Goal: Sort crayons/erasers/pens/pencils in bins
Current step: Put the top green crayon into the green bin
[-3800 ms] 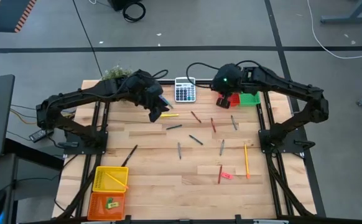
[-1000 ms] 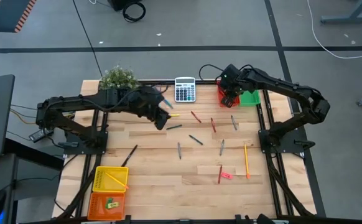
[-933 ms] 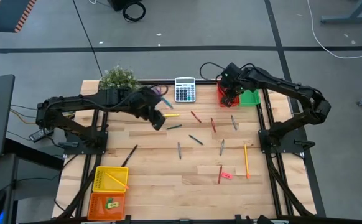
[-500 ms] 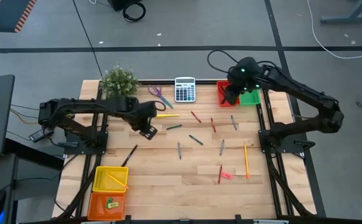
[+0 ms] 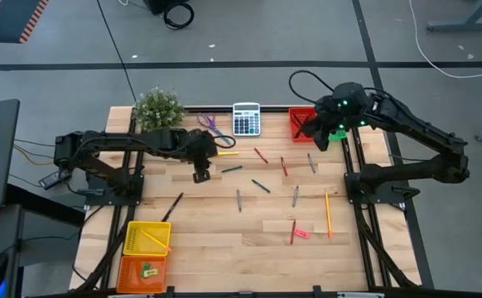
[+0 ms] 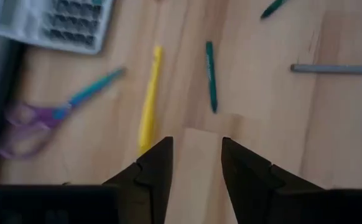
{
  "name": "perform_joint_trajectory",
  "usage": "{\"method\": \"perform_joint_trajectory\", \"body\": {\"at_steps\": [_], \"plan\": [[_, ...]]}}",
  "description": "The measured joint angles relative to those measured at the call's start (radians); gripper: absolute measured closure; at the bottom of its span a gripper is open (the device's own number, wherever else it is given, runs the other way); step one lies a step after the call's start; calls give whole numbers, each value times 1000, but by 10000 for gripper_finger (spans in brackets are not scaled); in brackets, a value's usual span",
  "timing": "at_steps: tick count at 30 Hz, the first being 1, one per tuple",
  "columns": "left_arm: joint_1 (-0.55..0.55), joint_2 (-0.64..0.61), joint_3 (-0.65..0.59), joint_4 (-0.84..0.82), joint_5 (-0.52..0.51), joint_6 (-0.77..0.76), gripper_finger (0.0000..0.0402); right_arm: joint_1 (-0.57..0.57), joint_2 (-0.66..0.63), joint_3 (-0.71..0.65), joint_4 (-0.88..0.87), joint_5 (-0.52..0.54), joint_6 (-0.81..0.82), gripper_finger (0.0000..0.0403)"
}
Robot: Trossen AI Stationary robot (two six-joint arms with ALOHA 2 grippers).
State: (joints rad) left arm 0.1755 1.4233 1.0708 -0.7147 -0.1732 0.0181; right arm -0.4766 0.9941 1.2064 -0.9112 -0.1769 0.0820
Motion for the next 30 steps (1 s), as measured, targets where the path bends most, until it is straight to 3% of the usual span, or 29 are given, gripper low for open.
{"method": "perform_joint_trajectory", "body": {"at_steps": [5, 10, 15, 19, 30], "plan": [[37, 75, 20, -32, 87, -89, 238, 59, -30, 0, -4, -8, 49, 296], [80, 199, 144, -105, 121, -95, 222, 110, -35, 0, -7, -8, 19, 296], [111, 318, 271, -86, 220, -58, 217, 113, -17, -1, -8, 7, -10, 296], [105, 399, 336, -116, 259, -59, 218, 109, -9, -1, -5, 50, 41, 296], [94, 513, 386, -164, 315, -77, 226, 109, -7, -2, -6, 98, 107, 296]]}}
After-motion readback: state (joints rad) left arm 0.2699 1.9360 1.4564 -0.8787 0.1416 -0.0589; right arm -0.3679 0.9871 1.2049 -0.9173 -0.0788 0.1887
